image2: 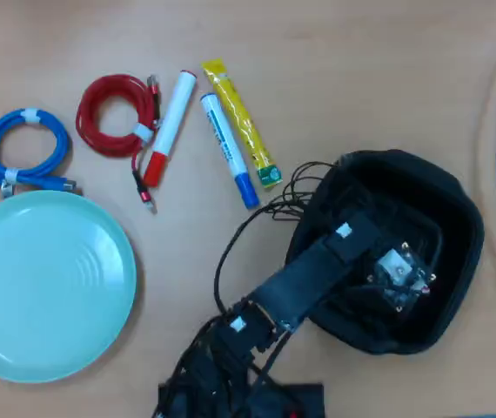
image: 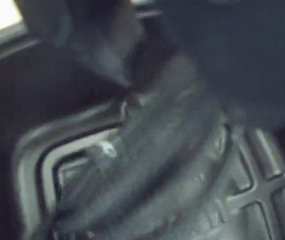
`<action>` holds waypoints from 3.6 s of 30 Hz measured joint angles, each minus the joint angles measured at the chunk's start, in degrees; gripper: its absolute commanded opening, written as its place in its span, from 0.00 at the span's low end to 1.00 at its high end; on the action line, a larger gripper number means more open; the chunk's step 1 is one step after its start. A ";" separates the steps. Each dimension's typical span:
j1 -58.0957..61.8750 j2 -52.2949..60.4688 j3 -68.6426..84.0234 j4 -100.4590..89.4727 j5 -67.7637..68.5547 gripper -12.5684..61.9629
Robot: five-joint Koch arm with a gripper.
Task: Put a black charging cable in a black bowl and put a red charging cable in a green bowl
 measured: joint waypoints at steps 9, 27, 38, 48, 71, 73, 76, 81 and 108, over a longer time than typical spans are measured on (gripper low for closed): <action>-4.22 0.18 0.35 -3.52 0.00 0.57; -62.84 6.33 0.09 -5.10 -17.14 0.56; -80.95 -4.48 -0.35 -5.54 -8.00 0.56; -84.99 -23.29 -27.77 -8.26 0.00 0.56; -82.71 -45.70 -41.92 -8.35 8.88 0.56; -82.71 -45.79 -41.92 -8.35 8.79 0.56; -82.71 -46.85 -43.24 -8.53 8.79 0.56; -82.62 -48.69 -44.12 -10.37 8.88 0.56; -82.62 -47.11 -44.12 -7.21 8.96 0.08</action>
